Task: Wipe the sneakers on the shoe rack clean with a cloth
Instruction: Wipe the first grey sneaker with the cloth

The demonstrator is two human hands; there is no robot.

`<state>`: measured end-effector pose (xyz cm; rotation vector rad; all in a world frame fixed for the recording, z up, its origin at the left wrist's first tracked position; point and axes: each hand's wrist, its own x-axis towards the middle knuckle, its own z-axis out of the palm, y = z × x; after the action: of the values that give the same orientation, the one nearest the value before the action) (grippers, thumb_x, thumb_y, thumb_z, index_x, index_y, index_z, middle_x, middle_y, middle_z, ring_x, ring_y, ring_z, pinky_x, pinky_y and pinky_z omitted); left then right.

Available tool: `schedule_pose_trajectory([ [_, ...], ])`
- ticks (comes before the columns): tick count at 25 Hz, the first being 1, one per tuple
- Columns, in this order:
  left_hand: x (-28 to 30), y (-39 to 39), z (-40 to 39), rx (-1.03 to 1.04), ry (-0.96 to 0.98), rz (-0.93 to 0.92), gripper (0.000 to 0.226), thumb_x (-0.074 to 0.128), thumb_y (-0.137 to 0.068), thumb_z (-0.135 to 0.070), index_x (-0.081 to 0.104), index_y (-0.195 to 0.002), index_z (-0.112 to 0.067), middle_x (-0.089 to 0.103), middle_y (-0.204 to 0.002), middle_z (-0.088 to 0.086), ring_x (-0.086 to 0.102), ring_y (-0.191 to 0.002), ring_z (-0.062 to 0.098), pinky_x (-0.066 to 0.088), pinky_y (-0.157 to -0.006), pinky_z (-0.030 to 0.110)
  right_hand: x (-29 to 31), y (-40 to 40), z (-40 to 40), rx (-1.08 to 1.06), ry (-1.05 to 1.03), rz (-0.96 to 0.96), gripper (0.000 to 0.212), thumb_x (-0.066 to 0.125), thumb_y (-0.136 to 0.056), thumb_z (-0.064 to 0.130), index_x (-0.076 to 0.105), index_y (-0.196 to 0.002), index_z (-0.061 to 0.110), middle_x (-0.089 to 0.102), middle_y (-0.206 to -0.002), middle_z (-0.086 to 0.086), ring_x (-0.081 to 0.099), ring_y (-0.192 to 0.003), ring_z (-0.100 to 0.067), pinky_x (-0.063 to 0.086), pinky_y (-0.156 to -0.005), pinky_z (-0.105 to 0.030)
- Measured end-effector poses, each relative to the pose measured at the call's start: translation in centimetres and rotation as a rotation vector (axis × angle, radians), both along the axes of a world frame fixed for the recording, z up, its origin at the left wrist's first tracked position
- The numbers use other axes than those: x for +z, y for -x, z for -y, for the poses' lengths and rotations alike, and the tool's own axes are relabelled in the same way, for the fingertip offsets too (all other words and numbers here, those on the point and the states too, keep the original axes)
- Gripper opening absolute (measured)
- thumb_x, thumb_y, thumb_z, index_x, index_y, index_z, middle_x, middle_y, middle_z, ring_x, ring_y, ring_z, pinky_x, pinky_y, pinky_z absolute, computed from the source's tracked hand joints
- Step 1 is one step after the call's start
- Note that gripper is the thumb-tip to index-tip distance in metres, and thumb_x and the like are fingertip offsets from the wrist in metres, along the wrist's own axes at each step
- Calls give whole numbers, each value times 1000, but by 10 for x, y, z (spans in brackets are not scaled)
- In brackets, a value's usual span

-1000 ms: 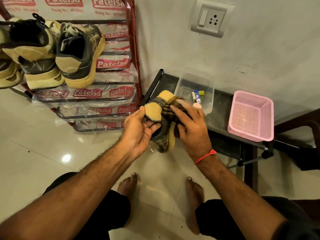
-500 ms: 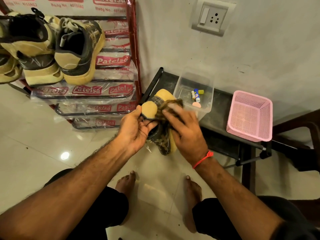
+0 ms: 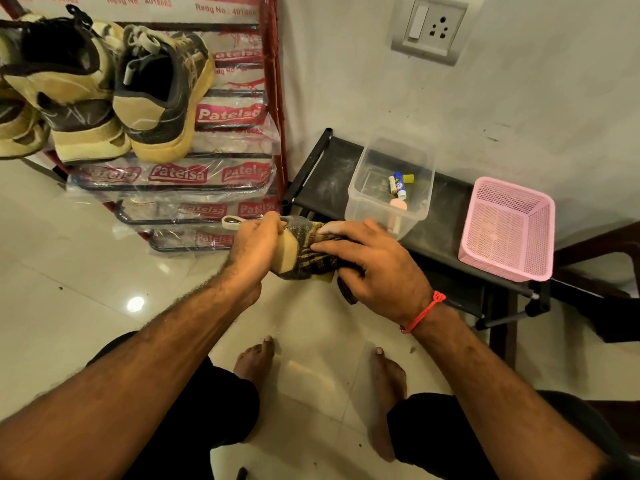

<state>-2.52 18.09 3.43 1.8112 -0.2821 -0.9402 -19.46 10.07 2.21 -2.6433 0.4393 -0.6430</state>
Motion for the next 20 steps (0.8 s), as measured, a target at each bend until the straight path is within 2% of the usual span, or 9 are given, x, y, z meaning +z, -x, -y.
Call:
schedule_pose_trajectory([
  [3, -1, -7, -7, -64, -65, 124, 30, 56, -98, -34, 64, -76, -16, 63, -76, -1, 57, -70, 12, 42, -59, 27, 5, -3, -3, 9, -293, 87, 42, 52, -81, 4, 74, -116, 11, 67, -123, -1, 62, -112, -19, 52, -98, -39],
  [6, -4, -18, -17, -197, -66, 208, 40, 71, -88, -51, 76, -75, -14, 73, -71, 2, 69, -70, 17, 53, -63, 31, -2, -10, -4, -77, -458, 73, 44, 53, -80, 3, 74, -117, 13, 67, -123, 1, 60, -119, -10, 48, -106, -37],
  [8, -5, -26, -23, -264, -12, 214, 39, 75, -87, -44, 78, -82, -6, 76, -79, 14, 69, -71, 23, 56, -69, 38, -2, -16, -13, -98, -534, 81, 43, 55, -83, 8, 72, -122, 13, 64, -126, 1, 58, -120, -10, 47, -107, -37],
  [10, -6, -34, -29, -301, 126, 207, 28, 75, -90, -28, 77, -78, -3, 72, -74, 19, 64, -64, 21, 53, -64, 34, -3, -18, -29, -24, -508, 127, 38, 63, -89, 9, 68, -127, 10, 60, -130, -4, 56, -125, -14, 45, -110, -36],
  [13, -6, -43, -34, -369, 311, 249, 32, 74, -88, -18, 66, -63, 2, 55, -61, 12, 48, -56, 14, 41, -53, 25, -7, -10, -30, 115, -301, 135, 40, 65, -89, 2, 65, -129, 5, 56, -136, -12, 52, -131, -22, 41, -113, -36],
  [15, -7, -47, -34, -385, 376, 277, 35, 70, -84, -17, 59, -57, 2, 49, -56, 4, 43, -54, 12, 37, -52, 23, -13, -4, -10, -1, -321, 122, 42, 60, -86, 1, 67, -127, 6, 58, -134, -10, 54, -129, -21, 43, -112, -42],
  [17, -9, -46, -33, -403, 401, 316, 41, 68, -84, -16, 53, -58, 12, 46, -56, 10, 41, -55, 15, 35, -53, 24, -13, -3, -7, -92, -373, 110, 43, 58, -84, 1, 68, -125, 6, 60, -131, -9, 56, -126, -20, 44, -108, -46],
  [20, -12, -45, -32, -454, 448, 320, 44, 70, -84, -17, 53, -58, 13, 45, -56, 21, 38, -54, 22, 34, -53, 28, -5, -10, -40, 143, -276, 158, 41, 60, -82, -4, 69, -122, 2, 59, -131, -15, 54, -127, -28, 42, -112, -41],
])
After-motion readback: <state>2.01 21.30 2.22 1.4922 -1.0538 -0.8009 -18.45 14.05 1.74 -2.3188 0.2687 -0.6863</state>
